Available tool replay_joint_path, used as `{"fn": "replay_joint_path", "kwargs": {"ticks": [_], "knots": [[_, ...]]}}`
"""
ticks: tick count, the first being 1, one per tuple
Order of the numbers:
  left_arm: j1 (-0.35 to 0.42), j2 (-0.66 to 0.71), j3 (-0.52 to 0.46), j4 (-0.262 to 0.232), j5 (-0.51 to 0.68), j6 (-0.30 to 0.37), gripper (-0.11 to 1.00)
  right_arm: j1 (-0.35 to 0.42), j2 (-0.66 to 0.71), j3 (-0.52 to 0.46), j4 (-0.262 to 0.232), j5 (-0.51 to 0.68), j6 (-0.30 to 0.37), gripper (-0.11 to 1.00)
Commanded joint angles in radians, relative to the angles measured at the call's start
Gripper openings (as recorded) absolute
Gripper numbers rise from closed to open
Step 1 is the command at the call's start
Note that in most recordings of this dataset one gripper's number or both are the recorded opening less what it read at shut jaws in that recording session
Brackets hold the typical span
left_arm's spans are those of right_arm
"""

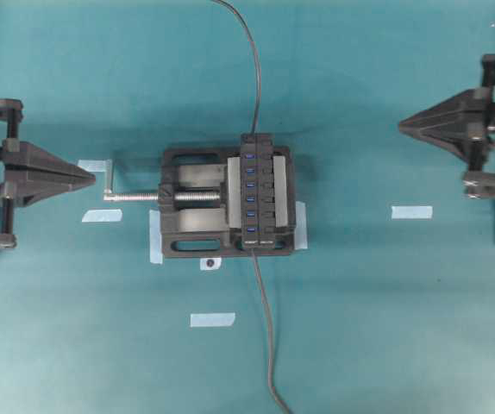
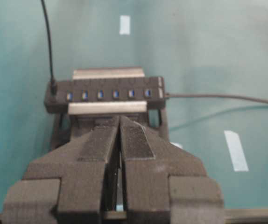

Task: Insert the USB into the second port from the front of the fixed hub.
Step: 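Raise the right arm and swing the right gripper toward the hub, then lower the right gripper onto the black USB plug and close it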

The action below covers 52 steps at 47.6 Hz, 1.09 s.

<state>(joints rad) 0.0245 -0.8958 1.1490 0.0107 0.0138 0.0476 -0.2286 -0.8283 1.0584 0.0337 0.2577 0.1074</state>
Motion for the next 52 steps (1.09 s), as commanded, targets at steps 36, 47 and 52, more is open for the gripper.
{"fn": "replay_joint_path", "kwargs": {"ticks": [36, 47, 52], "knots": [[0.021, -0.011, -0.015, 0.000, 0.051, -0.031, 0.01, -0.021, 0.370, -0.232, -0.015, -0.003, 0.005, -0.01], [0.021, -0.011, -0.009, 0.000, 0.051, -0.038, 0.01, -0.023, 0.462, -0.249, -0.028, -0.078, 0.003, -0.01], [0.021, -0.011, -0.008, 0.000, 0.051, -0.038, 0.01, -0.025, 0.508, -0.264, -0.029, -0.094, 0.000, -0.01]]}}
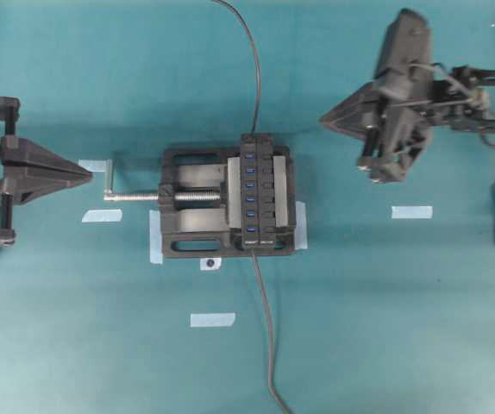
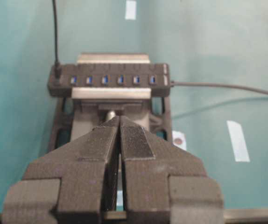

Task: Insert the USB into the second port from the front of the fixed hub.
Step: 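Lower the right gripper onto the black USB plug and close it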

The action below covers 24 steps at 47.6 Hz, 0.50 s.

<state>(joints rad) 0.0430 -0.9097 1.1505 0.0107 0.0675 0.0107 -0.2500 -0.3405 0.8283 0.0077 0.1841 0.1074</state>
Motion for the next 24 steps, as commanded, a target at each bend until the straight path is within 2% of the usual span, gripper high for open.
{"fn": "replay_joint_path", "kwargs": {"ticks": [1, 24], "knots": [[0.003, 0.003, -0.009, 0.000, -0.003, -0.002, 0.01, -0.003, 0.028, -0.038, -0.003, -0.021, 0.000, -0.01], [0.003, 0.003, -0.006, 0.002, -0.003, -0.002, 0.01, 0.000, 0.193, -0.120, -0.018, -0.067, -0.006, -0.01]]}}
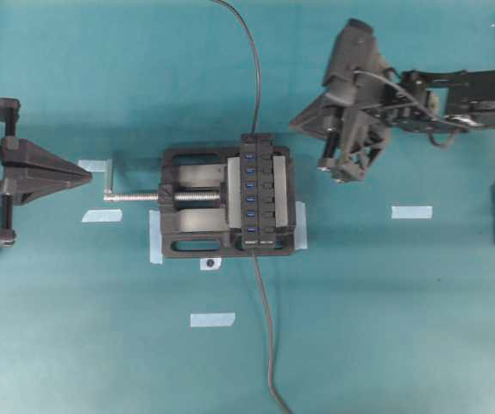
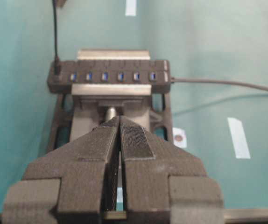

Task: Insert the USB into the second port from the front of the fixed hub.
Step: 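Lower the right gripper onto the black USB plug and close it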

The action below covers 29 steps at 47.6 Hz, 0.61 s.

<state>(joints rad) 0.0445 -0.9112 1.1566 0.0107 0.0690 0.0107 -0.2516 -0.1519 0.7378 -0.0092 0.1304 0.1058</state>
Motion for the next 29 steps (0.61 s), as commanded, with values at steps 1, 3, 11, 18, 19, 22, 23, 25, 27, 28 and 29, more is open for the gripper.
{"fn": "replay_joint_path", "kwargs": {"ticks": [1, 3, 11, 18, 19, 22, 23, 25, 27, 28, 29], "knots": [[0.002, 0.005, -0.012, 0.002, -0.005, -0.002, 0.01, 0.002, 0.008, -0.031, -0.002, -0.014, -0.005, -0.01], [0.002, 0.005, -0.011, 0.002, -0.005, -0.002, 0.01, 0.002, 0.017, -0.032, -0.002, -0.017, -0.005, -0.01], [0.002, 0.002, -0.015, 0.002, -0.006, 0.000, 0.01, 0.005, 0.043, -0.040, 0.000, -0.029, -0.003, -0.01], [0.002, -0.012, -0.008, 0.002, -0.006, -0.002, 0.01, 0.012, 0.069, -0.051, -0.002, -0.038, -0.005, -0.01], [0.002, -0.015, -0.006, 0.000, -0.005, -0.002, 0.01, 0.014, 0.072, -0.052, -0.002, -0.041, -0.005, -0.01], [0.002, -0.023, -0.002, 0.002, -0.005, -0.002, 0.01, 0.017, 0.081, -0.055, -0.002, -0.049, -0.005, -0.01], [0.002, -0.025, 0.000, 0.000, -0.005, -0.002, 0.01, 0.018, 0.083, -0.055, -0.002, -0.052, -0.006, -0.01], [0.002, -0.028, 0.002, 0.002, -0.005, -0.002, 0.01, 0.020, 0.089, -0.058, -0.002, -0.058, -0.012, -0.01], [0.002, -0.031, 0.003, 0.000, -0.005, -0.002, 0.01, 0.021, 0.094, -0.061, -0.002, -0.060, -0.018, -0.01], [0.002, -0.032, 0.003, 0.002, -0.006, -0.002, 0.01, 0.021, 0.097, -0.064, -0.002, -0.060, -0.020, -0.01], [0.002, -0.032, 0.003, 0.000, -0.005, -0.002, 0.01, 0.023, 0.098, -0.066, -0.002, -0.060, -0.023, -0.01]]}}
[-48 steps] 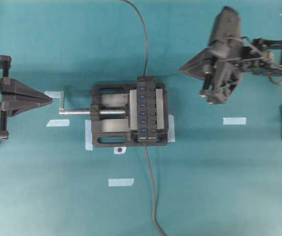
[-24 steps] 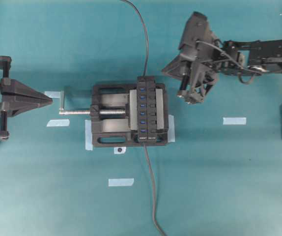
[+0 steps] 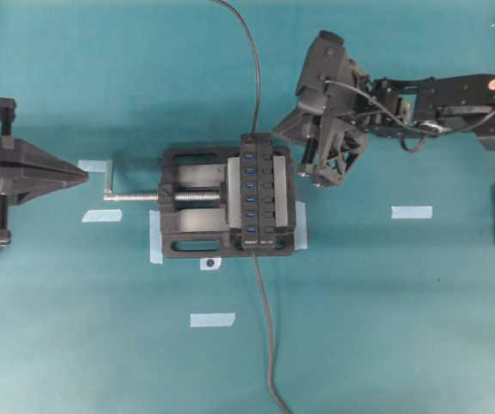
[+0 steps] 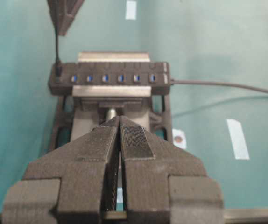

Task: Insert the USB into the second port from the front of the fixed hub.
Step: 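Lower the right gripper onto the black USB plug and close it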

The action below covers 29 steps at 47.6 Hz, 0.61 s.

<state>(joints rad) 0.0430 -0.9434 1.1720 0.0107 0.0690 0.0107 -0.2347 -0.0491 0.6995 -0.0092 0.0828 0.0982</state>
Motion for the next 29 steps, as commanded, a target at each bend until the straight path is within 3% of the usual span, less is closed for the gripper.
{"fn": "replay_joint_path", "kwargs": {"ticks": [1, 29], "knots": [[0.003, 0.000, -0.012, 0.000, -0.005, -0.002, 0.01, 0.006, -0.002, -0.032, -0.002, -0.012, -0.018, -0.01], [0.003, -0.002, -0.008, 0.002, -0.005, -0.002, 0.01, 0.009, 0.028, -0.048, -0.002, -0.003, -0.089, 0.01]]}}
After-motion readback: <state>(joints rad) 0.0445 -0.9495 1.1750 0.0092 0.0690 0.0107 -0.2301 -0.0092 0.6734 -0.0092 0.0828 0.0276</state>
